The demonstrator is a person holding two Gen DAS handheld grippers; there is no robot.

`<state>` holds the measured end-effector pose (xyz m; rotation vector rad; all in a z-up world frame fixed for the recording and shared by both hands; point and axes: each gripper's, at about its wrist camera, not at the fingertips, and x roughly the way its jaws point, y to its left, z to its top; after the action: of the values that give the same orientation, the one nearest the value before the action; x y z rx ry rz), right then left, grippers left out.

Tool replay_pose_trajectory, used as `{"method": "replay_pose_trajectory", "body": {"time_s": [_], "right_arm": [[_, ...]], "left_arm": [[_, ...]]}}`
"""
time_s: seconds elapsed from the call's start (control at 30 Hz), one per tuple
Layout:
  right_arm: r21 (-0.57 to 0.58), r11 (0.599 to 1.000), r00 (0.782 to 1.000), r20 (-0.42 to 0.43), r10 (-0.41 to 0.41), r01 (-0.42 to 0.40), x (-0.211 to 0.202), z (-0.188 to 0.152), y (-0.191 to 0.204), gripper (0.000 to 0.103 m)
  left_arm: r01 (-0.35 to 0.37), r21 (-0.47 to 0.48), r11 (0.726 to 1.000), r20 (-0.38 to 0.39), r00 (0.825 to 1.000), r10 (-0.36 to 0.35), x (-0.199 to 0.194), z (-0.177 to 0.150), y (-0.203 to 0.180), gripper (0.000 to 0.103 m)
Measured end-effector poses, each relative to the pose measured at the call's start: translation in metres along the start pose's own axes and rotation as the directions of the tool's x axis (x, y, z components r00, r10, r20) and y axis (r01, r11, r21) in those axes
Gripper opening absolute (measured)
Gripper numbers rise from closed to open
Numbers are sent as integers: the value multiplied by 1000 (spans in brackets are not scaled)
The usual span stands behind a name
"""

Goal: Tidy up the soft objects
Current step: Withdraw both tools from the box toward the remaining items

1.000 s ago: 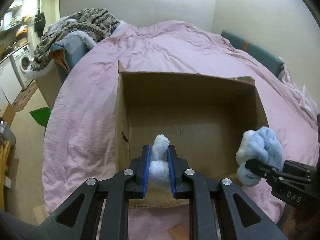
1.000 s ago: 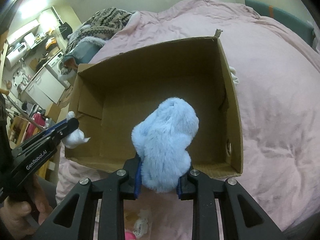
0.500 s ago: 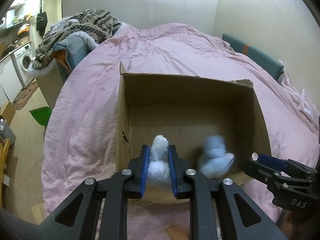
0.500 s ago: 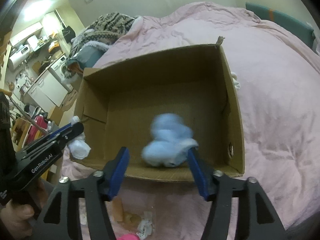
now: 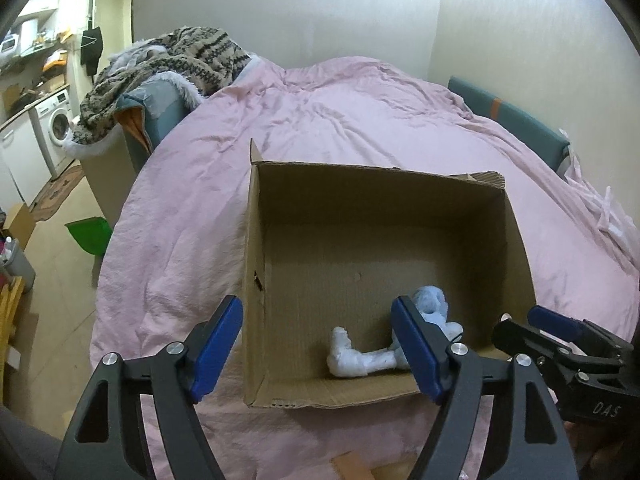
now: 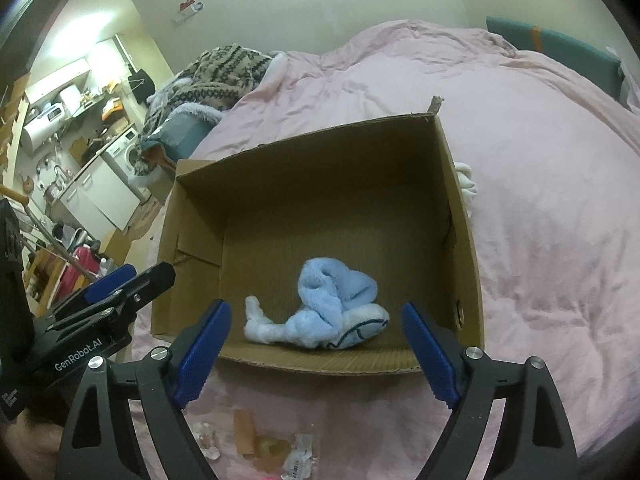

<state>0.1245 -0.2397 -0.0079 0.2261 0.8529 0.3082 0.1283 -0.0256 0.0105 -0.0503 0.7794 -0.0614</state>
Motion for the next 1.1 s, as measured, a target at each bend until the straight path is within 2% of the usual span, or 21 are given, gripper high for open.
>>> {"method": "replay_pose_trajectory", "body": {"time_s": [0.17,0.53,0.73,0.97,1.1], "right_arm": [[0,1000,999,26,-23,23,-4,-2,0,93],[-52,997,999,-5,-52,52,-23,-10,8,93],[-40,998,999,-6,-50,50,-36,-12,11,93],[-55,996,998,-9,-64,63,-53,-21,18,93],[-41,999,998,-50,-31,29,-58,-30,17,93]], "left_arm": [[-9,-4,1000,-6,1000,9,-5,-1,3,74],[-27,0,1000,15,1000,27,-38,-4,13,74],[-42,5,999,8,999,42,-57,-8,16,74],[-23,-28,999,-77,997,21,-71,-20,23,74],[-14,-39,999,-146,989,8,-74,-33,28,74]]}}
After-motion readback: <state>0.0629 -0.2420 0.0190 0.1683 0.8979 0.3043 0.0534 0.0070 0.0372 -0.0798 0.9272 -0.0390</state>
